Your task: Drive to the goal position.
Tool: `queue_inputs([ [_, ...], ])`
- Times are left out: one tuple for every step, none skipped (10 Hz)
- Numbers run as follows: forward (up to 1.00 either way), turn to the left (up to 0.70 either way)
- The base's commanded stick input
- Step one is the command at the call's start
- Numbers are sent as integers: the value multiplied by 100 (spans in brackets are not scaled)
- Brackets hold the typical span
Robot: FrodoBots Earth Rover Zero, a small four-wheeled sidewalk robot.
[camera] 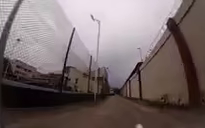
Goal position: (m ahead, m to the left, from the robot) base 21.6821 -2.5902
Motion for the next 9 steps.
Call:
queue_inputs([
  [84, 3],
  [84, 3],
  [84, 3],
  [84, 3],
  [84, 3],
  [84, 3],
  [84, -22],
  [84, -18],
  [84, 3],
])
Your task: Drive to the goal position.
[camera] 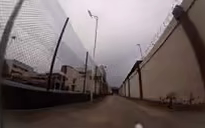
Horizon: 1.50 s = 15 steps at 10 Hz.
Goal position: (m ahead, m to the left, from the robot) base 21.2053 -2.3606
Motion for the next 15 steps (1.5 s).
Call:
queue_inputs([
  [84, 3],
  [84, 3],
  [84, -8],
  [84, -33],
  [84, -33],
  [84, -18],
  [84, 3],
  [84, 3],
  [84, 3],
  [84, 3],
  [84, 3],
  [84, 3],
  [84, 3],
  [84, 3],
  [84, 3],
])
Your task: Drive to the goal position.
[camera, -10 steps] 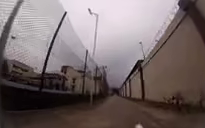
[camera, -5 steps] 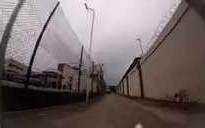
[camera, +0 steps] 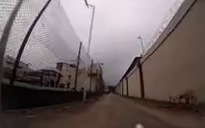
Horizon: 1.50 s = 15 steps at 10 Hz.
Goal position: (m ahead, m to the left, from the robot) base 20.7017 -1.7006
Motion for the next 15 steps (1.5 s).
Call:
queue_inputs([
  [84, -11],
  [84, 3],
  [84, 3],
  [84, 3],
  [84, 3],
  [84, 3],
  [84, 3],
  [84, 3],
  [84, -3],
  [84, -17],
  [84, -30],
  [84, -8],
  [84, 3],
  [84, 3],
  [84, -17],
])
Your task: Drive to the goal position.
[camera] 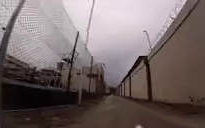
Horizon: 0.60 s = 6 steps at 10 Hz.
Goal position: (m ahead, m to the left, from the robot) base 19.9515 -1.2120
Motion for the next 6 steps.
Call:
queue_inputs([
  [84, -33],
  [84, -33],
  [84, -33],
  [84, -22],
  [84, 3],
  [84, 3],
])
